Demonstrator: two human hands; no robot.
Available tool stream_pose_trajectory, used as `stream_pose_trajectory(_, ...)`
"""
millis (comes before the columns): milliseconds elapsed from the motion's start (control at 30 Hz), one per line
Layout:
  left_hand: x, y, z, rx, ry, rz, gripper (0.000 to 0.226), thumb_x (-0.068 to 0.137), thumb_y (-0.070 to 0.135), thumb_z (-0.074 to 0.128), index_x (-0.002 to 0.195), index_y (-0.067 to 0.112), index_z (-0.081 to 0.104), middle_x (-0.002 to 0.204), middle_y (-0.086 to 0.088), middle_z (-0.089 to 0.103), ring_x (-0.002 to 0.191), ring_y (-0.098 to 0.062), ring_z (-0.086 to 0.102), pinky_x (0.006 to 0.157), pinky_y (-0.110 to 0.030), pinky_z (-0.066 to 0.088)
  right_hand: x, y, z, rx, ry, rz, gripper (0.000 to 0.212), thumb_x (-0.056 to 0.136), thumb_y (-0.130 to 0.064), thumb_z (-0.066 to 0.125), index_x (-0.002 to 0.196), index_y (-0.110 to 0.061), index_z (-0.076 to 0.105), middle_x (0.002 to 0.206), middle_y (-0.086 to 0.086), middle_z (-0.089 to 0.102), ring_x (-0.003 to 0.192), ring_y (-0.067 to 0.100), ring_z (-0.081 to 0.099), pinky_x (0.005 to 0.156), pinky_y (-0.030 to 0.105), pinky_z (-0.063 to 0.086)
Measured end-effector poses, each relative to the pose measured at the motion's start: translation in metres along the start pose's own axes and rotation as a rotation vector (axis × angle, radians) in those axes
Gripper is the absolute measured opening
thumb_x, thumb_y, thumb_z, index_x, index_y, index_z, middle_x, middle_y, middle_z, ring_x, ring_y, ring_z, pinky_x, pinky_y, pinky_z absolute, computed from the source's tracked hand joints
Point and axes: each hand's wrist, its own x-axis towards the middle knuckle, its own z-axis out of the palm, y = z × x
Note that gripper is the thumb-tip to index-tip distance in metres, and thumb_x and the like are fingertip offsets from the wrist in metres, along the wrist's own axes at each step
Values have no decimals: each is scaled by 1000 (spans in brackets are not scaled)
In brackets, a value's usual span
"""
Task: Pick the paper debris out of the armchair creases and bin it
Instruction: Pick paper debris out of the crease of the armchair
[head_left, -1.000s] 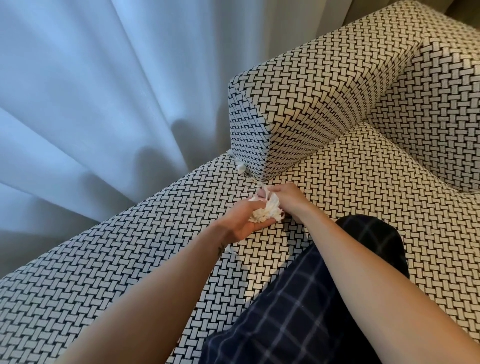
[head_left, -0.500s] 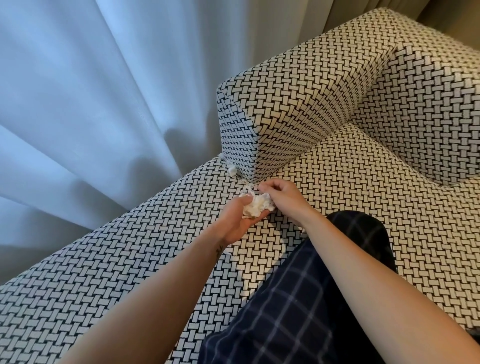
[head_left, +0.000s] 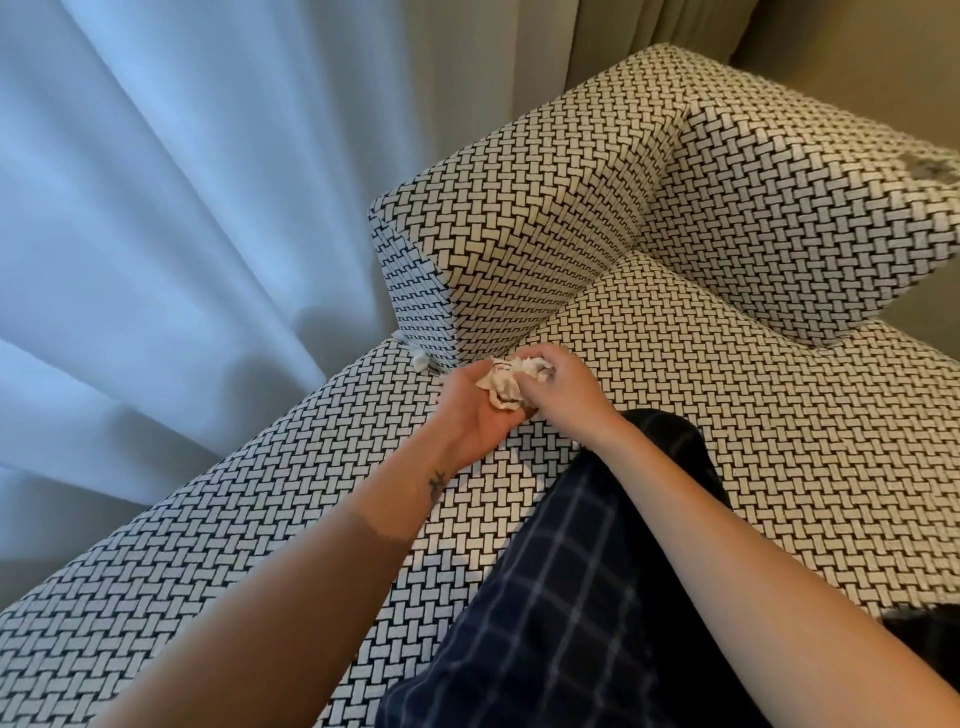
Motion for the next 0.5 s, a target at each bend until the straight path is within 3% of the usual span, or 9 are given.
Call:
stream_pose_trajectory(100, 1, -5, 22, 63, -62, 7, 39, 103, 16, 43, 132, -9, 54, 119, -23, 67, 99, -27, 69, 86, -35, 59, -1, 0, -20, 30, 55, 9, 24, 96, -15, 66, 119, -22, 62, 116, 1, 63, 97, 17, 67, 63, 18, 55)
stream_pose_trajectory(167, 3, -7, 27, 112, -59, 20, 38, 97, 6, 51, 130, -11, 53, 125, -25, 64, 102, -28, 69, 93, -35, 57, -2, -1, -27, 54, 52, 16, 27, 96, -14, 67, 121, -21, 61, 117, -1, 64, 100, 14, 68, 75, 27, 62)
stream_pose_trajectory(267, 5, -10, 24, 146, -13, 49, 41, 88, -4, 55, 128, -13, 51, 129, -29, 60, 114, -32, 65, 102, -38, 53, -4, -4, -28, 41, 5, 40, 27, 94, -12, 67, 118, -23, 61, 119, 1, 63, 97, 13, 68, 78, 34, 63)
stream_pose_trajectory(367, -1, -11, 8, 101, 54, 80, 41, 88, -6, 54, 129, -11, 50, 130, -29, 58, 112, -33, 65, 96, -37, 56, -6, -9, -18, 13, -85, 79, 28, 95, -16, 67, 121, -22, 61, 114, 0, 64, 96, 18, 70, 81, 40, 63)
stream_pose_trajectory(500, -13, -6, -20, 67, 133, 119, 32, 97, -6, 45, 129, -9, 47, 125, -28, 59, 110, -31, 64, 94, -37, 56, -4, -11, 2, 92, -228, 159, 27, 96, -29, 66, 121, -20, 65, 114, -3, 66, 96, 14, 66, 71, 27, 53)
